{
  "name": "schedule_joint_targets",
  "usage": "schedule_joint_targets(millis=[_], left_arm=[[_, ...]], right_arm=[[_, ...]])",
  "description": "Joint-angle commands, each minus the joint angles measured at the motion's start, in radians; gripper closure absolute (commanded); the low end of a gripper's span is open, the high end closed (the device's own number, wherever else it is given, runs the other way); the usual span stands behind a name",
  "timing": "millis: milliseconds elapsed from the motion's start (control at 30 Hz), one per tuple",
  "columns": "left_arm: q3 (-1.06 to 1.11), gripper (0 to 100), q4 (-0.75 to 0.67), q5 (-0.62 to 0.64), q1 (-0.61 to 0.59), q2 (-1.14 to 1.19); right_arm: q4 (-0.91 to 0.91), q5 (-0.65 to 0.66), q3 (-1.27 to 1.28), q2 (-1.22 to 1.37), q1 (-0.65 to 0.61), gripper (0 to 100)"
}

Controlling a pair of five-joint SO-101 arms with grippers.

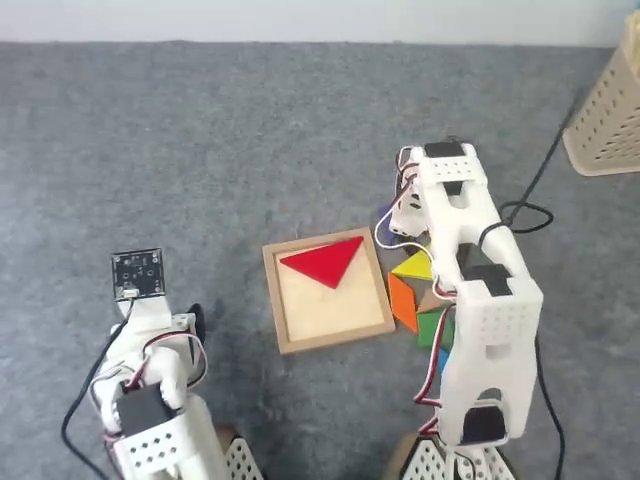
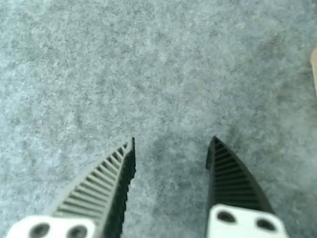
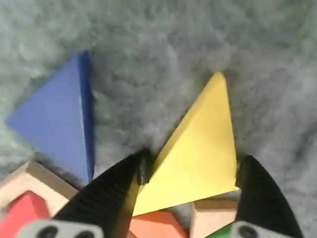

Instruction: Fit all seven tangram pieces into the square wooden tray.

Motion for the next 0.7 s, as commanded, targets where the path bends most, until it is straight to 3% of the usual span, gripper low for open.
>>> schedule_joint_targets(millis=[0,200,400,667], left_arm=[[-0.005,77,0.003,0.009,0.005,-0.012],[-0.005,77,0.003,0.009,0.005,-0.012],[-0.005,77,0.003,0.009,0.005,-0.012],[-0.005,77,0.003,0.009,0.005,-0.012]], right_arm=[[0.018,-0.005,-0.018,0.021,-0.001,72.4],[0.008,0.035,-0.048,0.019,0.084,81.3],[-0.076,0.388,-0.097,0.019,0.165,89.2],[-0.090,0.760,-0.181,0.018,0.142,92.0]])
